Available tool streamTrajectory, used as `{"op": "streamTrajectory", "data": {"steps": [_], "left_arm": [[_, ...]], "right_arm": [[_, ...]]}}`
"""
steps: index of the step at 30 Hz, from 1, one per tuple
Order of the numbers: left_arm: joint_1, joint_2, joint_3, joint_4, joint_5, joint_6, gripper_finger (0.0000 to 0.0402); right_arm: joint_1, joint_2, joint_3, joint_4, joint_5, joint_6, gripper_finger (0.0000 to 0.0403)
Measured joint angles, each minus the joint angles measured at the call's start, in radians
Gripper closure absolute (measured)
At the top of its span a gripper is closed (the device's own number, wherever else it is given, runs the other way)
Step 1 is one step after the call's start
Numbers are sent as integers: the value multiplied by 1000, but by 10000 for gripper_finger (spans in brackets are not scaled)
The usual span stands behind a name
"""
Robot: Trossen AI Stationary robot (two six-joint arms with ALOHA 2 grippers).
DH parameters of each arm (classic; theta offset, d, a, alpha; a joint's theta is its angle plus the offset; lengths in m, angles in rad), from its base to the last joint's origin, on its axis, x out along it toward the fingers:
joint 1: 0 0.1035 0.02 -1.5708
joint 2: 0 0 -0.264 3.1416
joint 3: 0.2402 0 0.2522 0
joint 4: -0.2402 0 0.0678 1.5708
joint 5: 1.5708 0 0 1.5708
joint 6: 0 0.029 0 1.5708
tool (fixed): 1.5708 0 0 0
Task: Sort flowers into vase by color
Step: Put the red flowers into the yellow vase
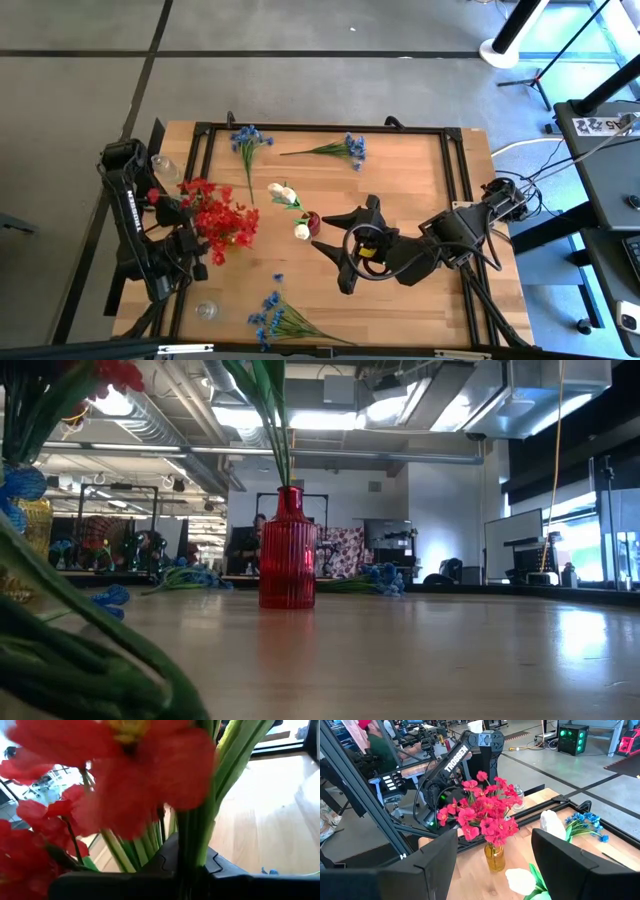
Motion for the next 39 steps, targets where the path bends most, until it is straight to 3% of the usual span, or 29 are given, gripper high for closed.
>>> {"op": "streamTrajectory", "data": {"steps": [11,17,27,39], "left_arm": [[-31,0,-47,12,201,1,348],[-41,0,8,-21,272,1,308],[-41,-58,136,-23,556,205,228],[5,-158,267,-25,820,265,192]], "right_arm": [[0,0,0,0,0,0,150],[0,0,0,-1,0,0,150],[0,1,0,-25,-1,0,150],[0,1,0,-39,-2,-4,150]]}}
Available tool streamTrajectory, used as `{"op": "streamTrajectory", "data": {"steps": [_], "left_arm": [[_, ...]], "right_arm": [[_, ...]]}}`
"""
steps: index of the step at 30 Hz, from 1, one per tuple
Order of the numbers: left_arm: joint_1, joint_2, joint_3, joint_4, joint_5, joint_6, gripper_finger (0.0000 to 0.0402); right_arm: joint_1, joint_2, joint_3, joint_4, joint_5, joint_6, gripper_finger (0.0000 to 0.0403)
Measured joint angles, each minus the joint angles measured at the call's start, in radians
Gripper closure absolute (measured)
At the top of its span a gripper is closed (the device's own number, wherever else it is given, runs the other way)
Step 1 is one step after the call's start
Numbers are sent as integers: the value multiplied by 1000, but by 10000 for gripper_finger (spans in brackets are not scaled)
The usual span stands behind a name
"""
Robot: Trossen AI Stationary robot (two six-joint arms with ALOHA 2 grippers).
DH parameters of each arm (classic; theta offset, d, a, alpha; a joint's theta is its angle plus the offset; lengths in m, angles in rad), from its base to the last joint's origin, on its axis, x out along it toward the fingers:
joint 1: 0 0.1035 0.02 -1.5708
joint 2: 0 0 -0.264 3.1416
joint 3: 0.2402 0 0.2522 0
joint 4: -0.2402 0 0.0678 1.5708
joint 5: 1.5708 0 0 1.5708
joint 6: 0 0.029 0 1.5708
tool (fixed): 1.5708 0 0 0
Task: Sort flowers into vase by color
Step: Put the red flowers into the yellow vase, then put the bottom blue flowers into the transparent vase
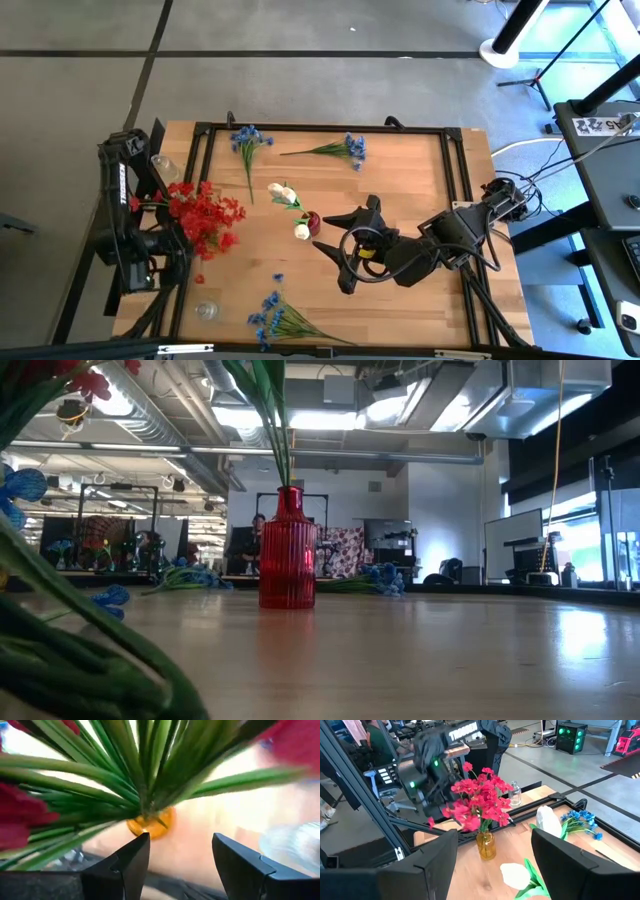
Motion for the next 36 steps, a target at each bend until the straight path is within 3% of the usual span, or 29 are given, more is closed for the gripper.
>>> {"op": "streamTrajectory", "data": {"steps": [8,15,20,29,36], "left_arm": [[31,-24,212,56,158,177,202],[31,-25,418,69,156,188,211],[31,-24,546,165,18,222,217],[40,-10,580,626,-203,629,227],[99,51,580,688,-275,689,227]], "right_arm": [[0,3,0,-41,-44,0,150],[0,25,2,-62,-78,-7,150],[5,52,1,-75,-126,-13,150],[55,108,2,-85,-140,43,150],[73,241,1,-52,-239,136,150]]}}
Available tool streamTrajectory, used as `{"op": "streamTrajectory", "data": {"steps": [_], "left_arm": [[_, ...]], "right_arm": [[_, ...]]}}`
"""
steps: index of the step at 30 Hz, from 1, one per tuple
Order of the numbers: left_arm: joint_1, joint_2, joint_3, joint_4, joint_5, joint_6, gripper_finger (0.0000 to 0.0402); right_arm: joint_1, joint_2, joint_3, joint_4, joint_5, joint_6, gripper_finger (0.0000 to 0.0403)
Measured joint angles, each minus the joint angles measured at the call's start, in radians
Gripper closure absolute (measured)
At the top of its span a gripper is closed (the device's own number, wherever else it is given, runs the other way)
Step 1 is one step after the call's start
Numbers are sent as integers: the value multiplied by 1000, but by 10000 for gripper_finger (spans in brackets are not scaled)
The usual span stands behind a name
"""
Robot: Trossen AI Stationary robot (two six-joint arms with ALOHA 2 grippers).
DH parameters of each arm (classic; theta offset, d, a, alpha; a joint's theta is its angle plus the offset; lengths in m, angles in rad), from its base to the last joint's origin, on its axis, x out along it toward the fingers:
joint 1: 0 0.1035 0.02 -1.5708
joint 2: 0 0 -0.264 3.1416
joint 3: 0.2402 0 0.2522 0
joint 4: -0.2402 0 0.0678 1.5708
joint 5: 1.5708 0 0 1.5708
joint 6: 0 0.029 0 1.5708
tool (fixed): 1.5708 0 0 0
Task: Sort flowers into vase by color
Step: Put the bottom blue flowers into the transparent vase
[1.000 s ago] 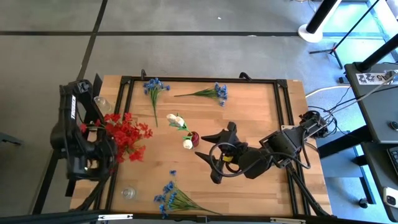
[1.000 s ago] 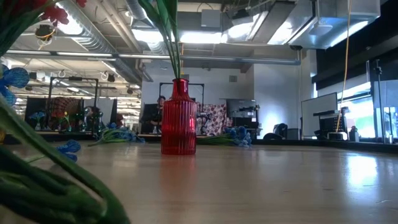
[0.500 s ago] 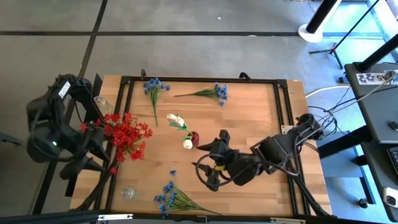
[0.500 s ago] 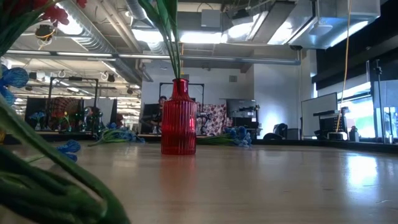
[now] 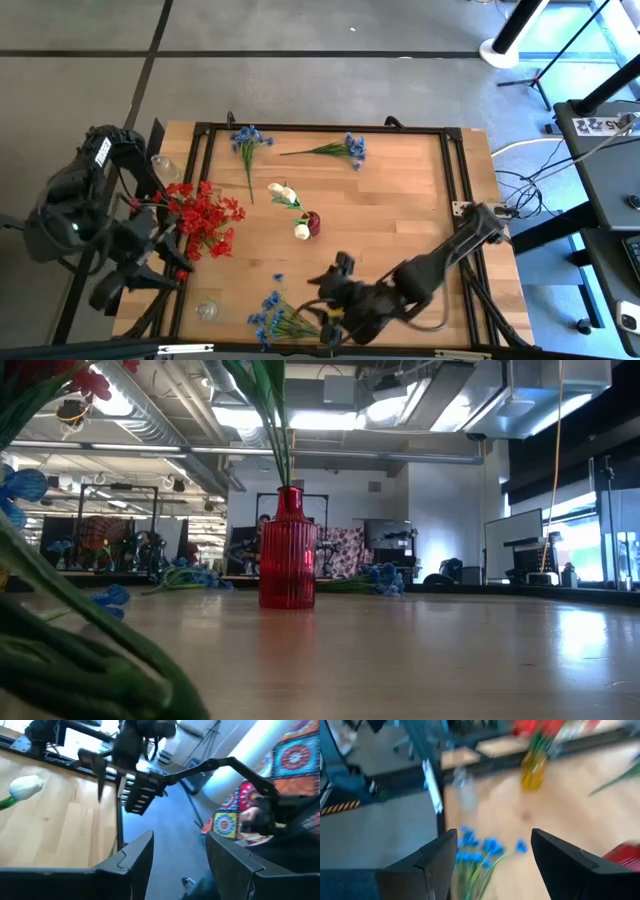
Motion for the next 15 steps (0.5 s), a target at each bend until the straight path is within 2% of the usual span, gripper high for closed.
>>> {"op": "streamTrajectory", "data": {"steps": [5,8,15], "left_arm": [[41,63,0,27,0,-16,227],[52,84,0,33,0,-84,227],[55,111,0,33,-2,-220,227]], "right_arm": [[-9,113,-1,-2,-160,64,150],[-15,181,-1,10,-243,77,150],[-34,331,-1,155,-365,77,150]]}}
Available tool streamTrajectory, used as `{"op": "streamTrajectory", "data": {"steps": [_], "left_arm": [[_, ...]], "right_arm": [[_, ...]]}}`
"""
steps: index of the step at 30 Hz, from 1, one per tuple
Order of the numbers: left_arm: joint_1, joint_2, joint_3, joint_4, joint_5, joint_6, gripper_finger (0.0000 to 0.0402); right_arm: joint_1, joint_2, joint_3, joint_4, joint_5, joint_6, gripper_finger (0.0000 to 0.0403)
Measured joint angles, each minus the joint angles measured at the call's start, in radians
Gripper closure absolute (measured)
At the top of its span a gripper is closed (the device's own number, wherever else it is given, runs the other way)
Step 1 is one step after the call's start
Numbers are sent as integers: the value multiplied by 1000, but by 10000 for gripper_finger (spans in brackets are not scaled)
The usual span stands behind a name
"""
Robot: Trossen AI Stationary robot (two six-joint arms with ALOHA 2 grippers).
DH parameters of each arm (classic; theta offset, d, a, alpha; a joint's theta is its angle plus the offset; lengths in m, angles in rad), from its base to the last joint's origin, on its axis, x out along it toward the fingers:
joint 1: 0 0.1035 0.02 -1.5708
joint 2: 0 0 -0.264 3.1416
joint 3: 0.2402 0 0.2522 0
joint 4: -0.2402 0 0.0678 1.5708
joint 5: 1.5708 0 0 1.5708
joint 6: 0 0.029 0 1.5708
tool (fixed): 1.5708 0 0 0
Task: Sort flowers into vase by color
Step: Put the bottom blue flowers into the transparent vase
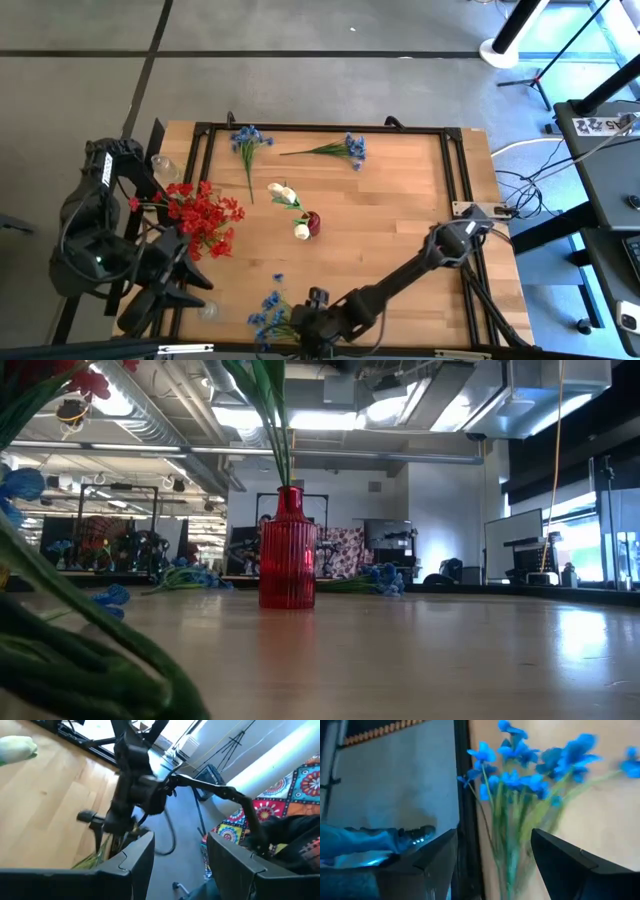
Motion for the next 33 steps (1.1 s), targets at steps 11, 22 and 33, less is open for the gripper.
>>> {"op": "streamTrajectory", "data": {"steps": [11,22,33], "left_arm": [[8,6,0,-17,-22,-20,227],[4,5,0,-55,44,-11,227],[-1,5,0,-53,58,117,235]], "right_arm": [[-22,148,0,50,-10,-80,150],[-23,172,2,40,102,-127,246],[-56,151,159,-119,111,-102,380]]}}
